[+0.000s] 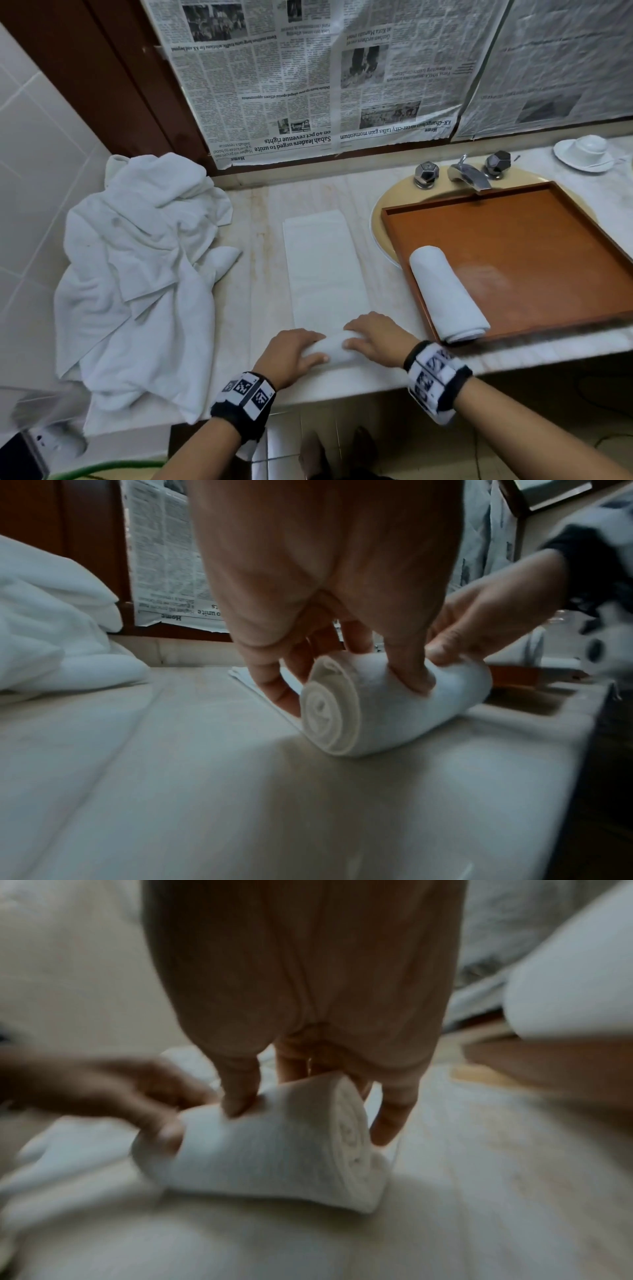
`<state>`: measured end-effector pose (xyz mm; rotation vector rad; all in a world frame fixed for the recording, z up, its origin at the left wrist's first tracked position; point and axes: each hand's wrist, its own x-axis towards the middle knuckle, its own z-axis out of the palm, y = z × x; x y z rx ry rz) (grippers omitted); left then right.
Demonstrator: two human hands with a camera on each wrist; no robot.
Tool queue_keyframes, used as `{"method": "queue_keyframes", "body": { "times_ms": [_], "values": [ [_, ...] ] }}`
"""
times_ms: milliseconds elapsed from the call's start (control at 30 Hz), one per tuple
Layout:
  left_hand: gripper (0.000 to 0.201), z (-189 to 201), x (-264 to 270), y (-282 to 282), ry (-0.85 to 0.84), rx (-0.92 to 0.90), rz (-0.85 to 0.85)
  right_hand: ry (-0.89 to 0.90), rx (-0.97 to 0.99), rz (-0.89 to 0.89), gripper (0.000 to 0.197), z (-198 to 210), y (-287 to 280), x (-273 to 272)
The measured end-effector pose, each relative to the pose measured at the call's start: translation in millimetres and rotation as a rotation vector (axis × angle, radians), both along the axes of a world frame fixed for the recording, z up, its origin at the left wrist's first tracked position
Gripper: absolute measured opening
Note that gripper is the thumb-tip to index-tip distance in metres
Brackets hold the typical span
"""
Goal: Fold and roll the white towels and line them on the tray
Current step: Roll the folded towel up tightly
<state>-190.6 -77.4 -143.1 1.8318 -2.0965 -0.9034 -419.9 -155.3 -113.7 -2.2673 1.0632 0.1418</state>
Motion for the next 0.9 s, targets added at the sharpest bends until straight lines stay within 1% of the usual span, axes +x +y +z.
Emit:
{"method": "queue_keyframes", "body": {
  "times_ms": [33, 67, 100, 133, 200, 233, 267, 300, 367, 433, 500, 533, 567, 633, 667, 733, 767, 800, 833, 900],
  "values": [
    [0.044, 3, -1, -1, 0.006, 0.031, -0.008, 0.042, -0.191, 0.037, 0.043, -5, 11, -2],
    [0.043, 5, -2, -2, 0.01, 0.054, -0.014, 0.079, -0.315, 0.066, 0.047, -10, 23, -3],
    [0.043, 6, -2, -3, 0.03, 0.086, -0.004, 0.117, -0.358, 0.088, 0.054, -14, 34, -4],
    [0.043, 5, -3, -2, 0.066, 0.118, 0.022, 0.134, -0.372, 0.091, 0.062, -20, 41, -4],
    [0.043, 1, -5, 1, 0.133, 0.161, 0.09, 0.128, -0.314, 0.091, 0.076, -30, 41, -6],
    [0.047, -1, -6, 2, 0.134, 0.144, 0.107, 0.121, -0.244, 0.08, 0.082, -30, 36, -6],
    [0.052, -3, -9, 4, 0.1, 0.093, 0.1, 0.118, -0.167, 0.057, 0.086, -27, 29, -5],
    [0.06, -5, -12, 7, 0.039, 0.028, 0.088, 0.11, -0.099, 0.029, 0.084, -23, 23, -3],
    [0.069, -3, -19, 11, -0.091, -0.082, 0.07, 0.127, 0.025, 0.004, 0.068, -14, 11, 3],
    [0.071, -6, -25, 18, -0.146, -0.127, 0.03, 0.151, 0.13, -0.01, 0.063, -11, 1, 7],
    [0.07, -16, -27, 26, -0.157, -0.158, -0.004, 0.12, 0.191, -0.049, 0.06, -9, -4, 8],
    [0.069, -21, -25, 29, -0.145, -0.165, 0.01, 0.1, 0.172, -0.067, 0.058, -9, -4, 8],
    [0.067, -25, -23, 28, -0.118, -0.152, 0.04, 0.089, 0.102, -0.076, 0.057, -11, -1, 7],
    [0.068, -22, -19, 22, -0.037, -0.086, 0.095, 0.062, -0.208, -0.047, 0.056, -15, 12, 2],
    [0.068, -17, -18, 17, 0.029, -0.035, 0.122, 0.069, -0.331, 0.003, 0.057, -19, 20, 0],
    [0.067, -5, -15, 7, 0.148, 0.057, 0.163, 0.078, -0.456, 0.088, 0.059, -28, 29, -3],
    [0.067, -2, -14, 3, 0.159, 0.09, 0.154, 0.079, -0.447, 0.108, 0.057, -32, 29, -3],
    [0.068, 0, -12, 1, 0.129, 0.105, 0.127, 0.075, -0.392, 0.104, 0.056, -31, 25, -1],
    [0.07, 2, -12, -1, 0.065, 0.1, 0.097, 0.074, -0.318, 0.1, 0.054, -29, 19, 2],
    [0.077, 3, -13, 3, -0.141, 0.016, 0.062, 0.061, -0.157, 0.065, 0.052, -21, 6, 8]
  ]
}}
